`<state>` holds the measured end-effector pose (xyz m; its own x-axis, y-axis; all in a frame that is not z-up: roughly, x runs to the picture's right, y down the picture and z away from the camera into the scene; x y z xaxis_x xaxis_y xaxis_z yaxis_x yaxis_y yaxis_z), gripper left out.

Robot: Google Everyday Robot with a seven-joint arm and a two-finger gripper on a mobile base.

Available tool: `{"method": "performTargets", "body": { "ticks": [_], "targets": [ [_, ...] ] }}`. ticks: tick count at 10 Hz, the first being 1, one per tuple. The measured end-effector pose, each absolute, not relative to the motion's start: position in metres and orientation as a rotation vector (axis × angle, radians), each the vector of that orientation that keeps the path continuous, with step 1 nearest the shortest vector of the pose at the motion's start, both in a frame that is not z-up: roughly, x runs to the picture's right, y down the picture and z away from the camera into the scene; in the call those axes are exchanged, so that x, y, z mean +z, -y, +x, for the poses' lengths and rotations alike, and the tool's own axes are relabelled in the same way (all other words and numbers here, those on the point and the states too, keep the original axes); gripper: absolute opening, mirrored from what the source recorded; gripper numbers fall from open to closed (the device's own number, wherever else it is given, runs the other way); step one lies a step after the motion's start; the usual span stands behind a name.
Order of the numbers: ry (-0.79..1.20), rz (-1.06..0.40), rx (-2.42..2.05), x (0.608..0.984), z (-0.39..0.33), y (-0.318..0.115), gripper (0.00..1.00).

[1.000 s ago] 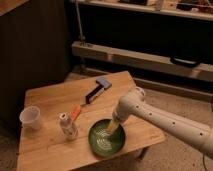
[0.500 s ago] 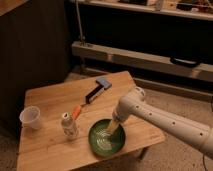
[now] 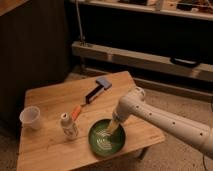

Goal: Knock the bottle over

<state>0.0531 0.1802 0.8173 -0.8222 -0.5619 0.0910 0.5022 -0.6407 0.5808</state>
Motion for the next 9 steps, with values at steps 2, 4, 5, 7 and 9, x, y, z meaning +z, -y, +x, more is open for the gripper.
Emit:
{"method": "performTargets", "body": {
  "ticks": [2,4,5,7,9],
  "targets": [
    [0.813,0.130,-2.407,0.817,0.053,-0.181,0.80],
    [0.808,0.136,-2.415,0.816,0.053,-0.180,0.80],
    [0.798,0.155,-2.454,0.810,0.049,-0.178,0.80],
    [0.766,0.261,-2.570,0.770,0.035,-0.177,0.80],
    [0.728,0.406,-2.669,0.718,0.017,-0.182,0.80]
  ]
}}
